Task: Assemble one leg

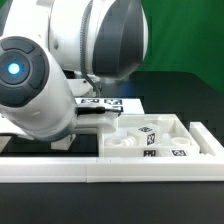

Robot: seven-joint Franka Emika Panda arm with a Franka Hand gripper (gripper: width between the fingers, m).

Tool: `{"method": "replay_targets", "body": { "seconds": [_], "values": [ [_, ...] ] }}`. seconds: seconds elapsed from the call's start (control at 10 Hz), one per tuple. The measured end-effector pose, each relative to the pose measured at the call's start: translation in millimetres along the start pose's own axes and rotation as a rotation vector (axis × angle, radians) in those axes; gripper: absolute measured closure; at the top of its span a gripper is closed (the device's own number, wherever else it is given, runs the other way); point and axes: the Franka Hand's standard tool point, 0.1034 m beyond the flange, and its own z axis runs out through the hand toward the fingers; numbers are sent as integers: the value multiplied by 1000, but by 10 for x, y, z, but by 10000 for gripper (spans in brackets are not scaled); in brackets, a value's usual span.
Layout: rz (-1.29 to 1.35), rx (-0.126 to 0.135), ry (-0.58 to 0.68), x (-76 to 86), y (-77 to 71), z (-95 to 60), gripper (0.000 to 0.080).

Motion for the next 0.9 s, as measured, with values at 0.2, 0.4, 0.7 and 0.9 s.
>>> {"method": "replay_targets", "body": {
  "seconds": [0.2, 0.4, 0.7, 0.9],
  "values": [
    [-2, -1, 3, 6, -4, -1, 423],
    [-5, -4, 6, -39, -49, -70, 518],
    [-3, -16, 4, -356, -278, -403, 517],
    [8, -29, 40, -420, -362, -561, 517]
  ]
}}
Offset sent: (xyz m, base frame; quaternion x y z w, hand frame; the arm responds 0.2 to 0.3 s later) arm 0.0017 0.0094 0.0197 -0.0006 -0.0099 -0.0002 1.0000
